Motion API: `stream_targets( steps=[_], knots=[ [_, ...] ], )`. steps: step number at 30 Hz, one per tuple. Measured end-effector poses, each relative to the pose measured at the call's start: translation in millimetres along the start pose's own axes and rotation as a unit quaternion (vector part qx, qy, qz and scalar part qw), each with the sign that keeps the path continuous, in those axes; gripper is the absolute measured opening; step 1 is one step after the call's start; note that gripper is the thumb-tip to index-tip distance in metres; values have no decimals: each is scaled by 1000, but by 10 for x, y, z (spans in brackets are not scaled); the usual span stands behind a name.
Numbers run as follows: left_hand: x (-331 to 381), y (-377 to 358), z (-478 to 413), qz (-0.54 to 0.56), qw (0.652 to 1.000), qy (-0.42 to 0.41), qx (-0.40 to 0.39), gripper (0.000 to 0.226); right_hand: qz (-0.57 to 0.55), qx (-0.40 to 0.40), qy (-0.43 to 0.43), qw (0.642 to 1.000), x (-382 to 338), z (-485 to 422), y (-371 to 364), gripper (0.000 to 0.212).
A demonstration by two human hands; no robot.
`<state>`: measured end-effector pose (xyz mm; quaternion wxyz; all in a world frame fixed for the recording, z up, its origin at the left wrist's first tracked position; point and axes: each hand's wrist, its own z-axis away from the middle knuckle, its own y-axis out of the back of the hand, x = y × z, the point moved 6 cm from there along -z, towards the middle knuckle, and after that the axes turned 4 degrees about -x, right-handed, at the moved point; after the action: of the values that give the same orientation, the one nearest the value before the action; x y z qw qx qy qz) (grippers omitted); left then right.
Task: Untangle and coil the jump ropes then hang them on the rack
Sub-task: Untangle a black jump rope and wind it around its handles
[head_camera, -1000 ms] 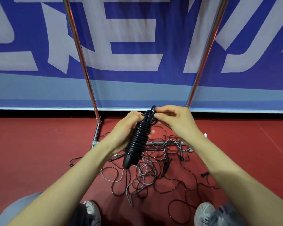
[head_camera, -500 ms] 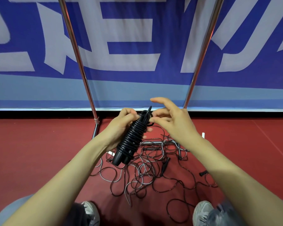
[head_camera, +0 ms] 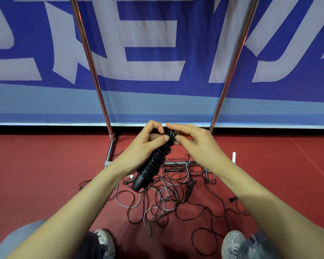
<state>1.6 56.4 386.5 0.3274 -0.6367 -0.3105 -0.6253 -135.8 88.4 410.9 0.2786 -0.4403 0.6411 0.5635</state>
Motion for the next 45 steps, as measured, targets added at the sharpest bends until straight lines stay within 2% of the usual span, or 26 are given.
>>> stream_targets(
  steps=[4, 6, 9, 14, 19, 24, 27, 32, 35, 38, 40, 42, 44, 45],
  knots=[
    [-23, -44, 18, 10, 999, -27, 22, 6, 59, 31, 29, 997, -31, -15, -39, 42],
    [-49, -19, 8, 6, 999, -30, 36, 5, 68, 41, 13, 997, -8, -20, -47, 45],
    [-65, 22, -10, 5, 999, -22, 44, 7, 26, 52, -56, 997, 83, -31, -20, 30],
    [-48, 31, -4, 24, 999, 0, 43, 6, -55, 55, -78, 994, 107, -5, 19, 22],
    [0, 66, -5, -83, 993, -47, 67, 6, -104, 40, -44, 993, 54, 52, -108, 44],
    [-14, 56, -4, -114, 988, -61, 81, 5, -52, 54, -30, 997, 44, 7, -82, 22],
    [-42, 66, 2, -104, 989, -59, 91, 7, -52, 37, -56, 996, 78, -26, -52, 17],
    [-44, 54, 5, -56, 994, -52, 80, 7, -104, -23, -76, 991, 73, -72, -2, 22],
    [-99, 3, 8, 9, 997, -30, 66, 10, -64, -54, -92, 992, 71, -82, 52, 17],
    [-139, -20, 5, 58, 996, -18, 61, 13, 60, -74, -75, 993, 57, -44, 60, 14],
    [-122, -41, -10, 70, 996, -20, 59, 18, 105, -27, -36, 993, 29, -27, 103, 12],
    [-105, -87, -37, 84, 996, -9, 43, 22, 62, 55, -39, 996, 31, -33, 228, 11],
    [-101, -145, -62, 89, 996, -4, 13, 25, -103, 86, -100, 986, 114, -32, 309, 12],
    [-102, -156, -77, 76, 997, -10, -1, 28, -194, 84, -123, 970, 156, -35, 317, 14]
  ],
)
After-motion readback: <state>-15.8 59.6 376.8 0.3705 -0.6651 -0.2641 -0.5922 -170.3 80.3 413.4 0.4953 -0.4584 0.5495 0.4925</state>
